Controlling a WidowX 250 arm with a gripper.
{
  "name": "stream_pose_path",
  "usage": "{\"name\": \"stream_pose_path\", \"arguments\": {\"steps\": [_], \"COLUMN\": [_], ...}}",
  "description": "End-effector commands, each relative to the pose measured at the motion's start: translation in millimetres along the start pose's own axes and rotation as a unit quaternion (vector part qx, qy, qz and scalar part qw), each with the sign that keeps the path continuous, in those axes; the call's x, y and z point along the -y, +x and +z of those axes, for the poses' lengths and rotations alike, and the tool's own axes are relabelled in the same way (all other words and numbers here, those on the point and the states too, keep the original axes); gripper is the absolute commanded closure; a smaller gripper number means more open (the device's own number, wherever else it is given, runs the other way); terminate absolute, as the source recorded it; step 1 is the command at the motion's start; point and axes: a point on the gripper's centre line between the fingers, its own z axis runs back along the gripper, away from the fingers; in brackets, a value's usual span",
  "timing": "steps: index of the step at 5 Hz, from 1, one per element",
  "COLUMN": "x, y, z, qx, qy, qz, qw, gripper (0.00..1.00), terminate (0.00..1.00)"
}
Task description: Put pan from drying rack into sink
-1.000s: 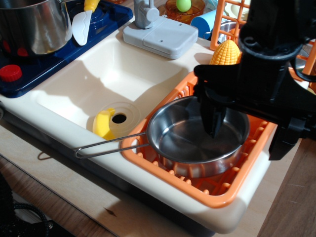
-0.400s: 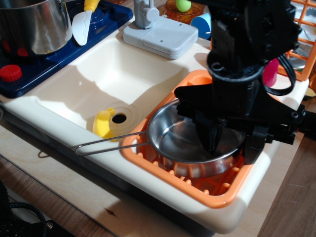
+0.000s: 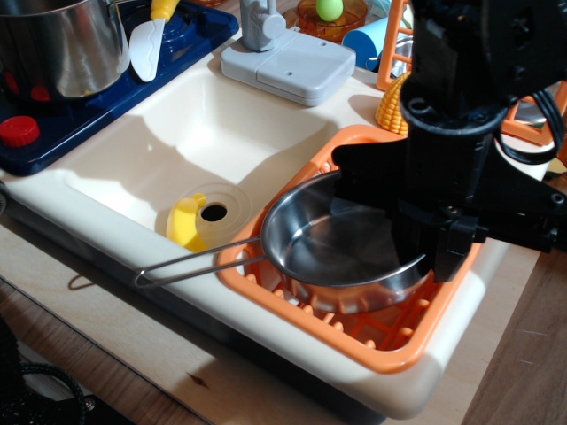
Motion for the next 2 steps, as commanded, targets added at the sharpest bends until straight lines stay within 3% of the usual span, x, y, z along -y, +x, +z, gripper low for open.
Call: {"name": "stream_pose_path", "arguments": {"steps": [1, 2], "x": [6, -14], "y": [16, 15], "z": [30, 38], "qx": [-0.016, -0.006], "qy": [0.053, 0.078], "qz": [-0.011, -0.027], "qw": [0.9984, 0.9966], "gripper": [1.00, 1.00], "terminate": [0.00, 0.00]}}
